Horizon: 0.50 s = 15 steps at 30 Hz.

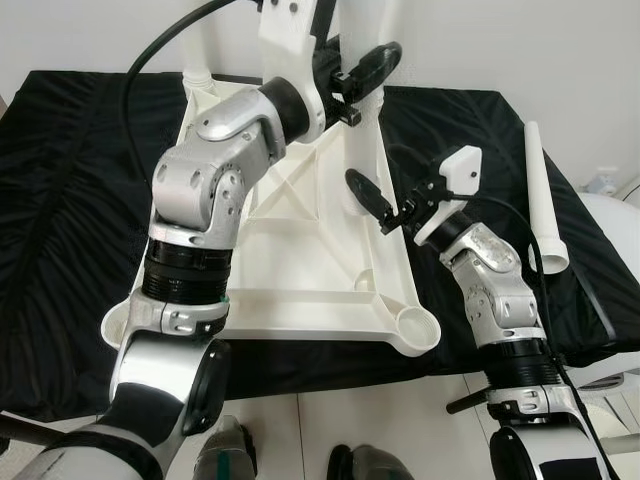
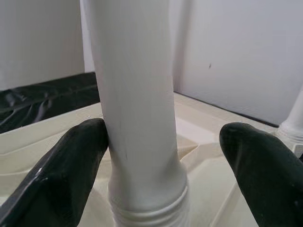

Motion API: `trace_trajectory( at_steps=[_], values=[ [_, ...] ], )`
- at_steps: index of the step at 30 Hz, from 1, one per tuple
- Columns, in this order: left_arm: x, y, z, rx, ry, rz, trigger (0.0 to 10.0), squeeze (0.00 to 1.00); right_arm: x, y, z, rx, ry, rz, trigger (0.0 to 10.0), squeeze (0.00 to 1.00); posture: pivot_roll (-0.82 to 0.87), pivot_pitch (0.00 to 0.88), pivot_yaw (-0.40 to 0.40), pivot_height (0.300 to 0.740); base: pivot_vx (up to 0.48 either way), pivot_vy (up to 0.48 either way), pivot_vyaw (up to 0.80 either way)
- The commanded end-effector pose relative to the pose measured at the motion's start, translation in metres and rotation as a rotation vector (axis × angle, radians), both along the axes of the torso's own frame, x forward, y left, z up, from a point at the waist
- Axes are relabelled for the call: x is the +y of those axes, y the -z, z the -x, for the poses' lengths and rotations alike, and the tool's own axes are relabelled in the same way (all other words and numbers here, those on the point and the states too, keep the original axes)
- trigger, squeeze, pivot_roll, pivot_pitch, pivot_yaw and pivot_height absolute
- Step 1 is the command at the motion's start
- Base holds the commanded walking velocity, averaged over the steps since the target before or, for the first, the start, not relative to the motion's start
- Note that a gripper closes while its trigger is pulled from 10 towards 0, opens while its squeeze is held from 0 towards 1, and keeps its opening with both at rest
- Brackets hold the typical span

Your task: Building children table

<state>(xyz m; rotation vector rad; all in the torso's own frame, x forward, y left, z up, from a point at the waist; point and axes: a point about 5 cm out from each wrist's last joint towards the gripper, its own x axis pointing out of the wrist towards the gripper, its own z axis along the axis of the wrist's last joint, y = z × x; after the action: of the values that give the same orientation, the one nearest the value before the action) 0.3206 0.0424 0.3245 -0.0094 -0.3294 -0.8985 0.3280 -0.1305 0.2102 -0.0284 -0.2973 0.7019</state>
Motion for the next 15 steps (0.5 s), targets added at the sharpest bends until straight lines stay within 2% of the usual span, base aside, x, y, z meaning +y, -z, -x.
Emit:
trace_trajectory(
  at_steps=[1, 4, 10, 13, 14, 15],
  values=[
    [-0.008, -0.001, 0.008, -0.053, 0.017, -0.035, 10.0, 0.00, 0.000, -0.009, -0.001, -0.014, -0.007, 0.033, 10.0, 0.00, 0.02, 0.066, -0.095, 0.740, 0.000, 0.000, 0.00],
    [-0.008, -0.001, 0.008, -0.053, 0.017, -0.035, 10.0, 0.00, 0.000, -0.009, -0.001, -0.014, -0.007, 0.033, 10.0, 0.00, 0.02, 0.066, -0.095, 0.740, 0.000, 0.000, 0.00],
    [-0.023, 0.008, 0.019, -0.086, 0.037, -0.083, 10.0, 0.00, 0.016, -0.022, -0.001, -0.084, -0.054, 0.141, 10.0, 0.00, 0.02, 0.062, -0.097, 0.740, 0.000, 0.000, 0.00],
    [-0.024, 0.009, 0.019, -0.089, 0.038, -0.087, 10.0, 0.00, 0.018, -0.023, 0.000, -0.091, -0.063, 0.159, 10.0, 0.00, 0.02, 0.061, -0.097, 0.740, 0.000, 0.000, 0.00],
    [-0.025, 0.009, 0.020, -0.089, 0.038, -0.088, 10.0, 0.00, 0.018, -0.023, 0.000, -0.090, -0.061, 0.167, 4.3, 0.00, 0.02, 0.061, -0.096, 0.740, 0.000, 0.000, 0.00],
    [-0.025, 0.009, 0.020, -0.091, 0.037, -0.087, 10.0, 0.00, 0.018, -0.022, 0.000, -0.084, -0.056, 0.173, 4.3, 0.00, 0.02, 0.061, -0.096, 0.740, 0.000, 0.000, 0.00]
  ],
)
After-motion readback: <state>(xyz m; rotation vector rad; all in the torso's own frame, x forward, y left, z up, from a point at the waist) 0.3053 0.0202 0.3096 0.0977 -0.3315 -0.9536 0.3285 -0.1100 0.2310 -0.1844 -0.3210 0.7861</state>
